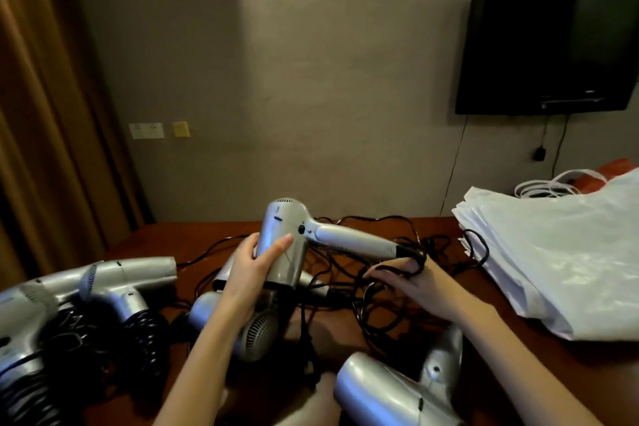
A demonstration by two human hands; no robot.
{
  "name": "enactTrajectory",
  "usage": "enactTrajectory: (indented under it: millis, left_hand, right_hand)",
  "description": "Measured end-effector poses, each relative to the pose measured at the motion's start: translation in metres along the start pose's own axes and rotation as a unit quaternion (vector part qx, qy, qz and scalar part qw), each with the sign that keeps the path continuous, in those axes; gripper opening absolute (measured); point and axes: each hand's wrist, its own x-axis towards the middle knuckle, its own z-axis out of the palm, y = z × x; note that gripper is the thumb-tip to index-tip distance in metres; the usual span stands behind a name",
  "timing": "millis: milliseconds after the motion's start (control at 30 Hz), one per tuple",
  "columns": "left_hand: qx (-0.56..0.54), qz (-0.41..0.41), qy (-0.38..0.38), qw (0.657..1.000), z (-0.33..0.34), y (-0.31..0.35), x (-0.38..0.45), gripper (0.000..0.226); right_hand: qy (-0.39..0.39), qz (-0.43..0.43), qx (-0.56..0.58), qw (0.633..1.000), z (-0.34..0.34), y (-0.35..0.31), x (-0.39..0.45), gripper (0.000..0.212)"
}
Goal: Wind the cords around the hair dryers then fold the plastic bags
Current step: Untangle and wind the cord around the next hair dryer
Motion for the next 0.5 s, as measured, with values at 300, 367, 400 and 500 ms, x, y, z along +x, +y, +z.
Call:
enactTrajectory:
  millis: [300, 367, 400, 500]
  left_hand:
    - [0.056, 0.030, -0.036, 0.997, 0.000, -0.001, -0.012, 0.069]
    - [0.081, 0.043, -0.031, 0.995, 0.001, -0.003, -0.014, 0.073]
    - [0.097, 0.049, -0.025, 0.994, 0.001, -0.004, -0.015, 0.078]
    - [0.113, 0.066, 0.003, 0.991, 0.002, -0.006, -0.017, 0.085]
  right_hand:
    - [-0.108, 0.099, -0.020, 0.989, -0.032, 0.005, 0.001, 0.024]
    - [-0.075, 0.153, 0.044, 0.984, -0.032, -0.003, -0.003, 0.014]
    - [-0.057, 0.163, 0.069, 0.983, -0.030, -0.007, -0.005, 0.014]
    - [0.042, 0.115, 0.015, 0.992, -0.022, -0.017, -0.008, 0.017]
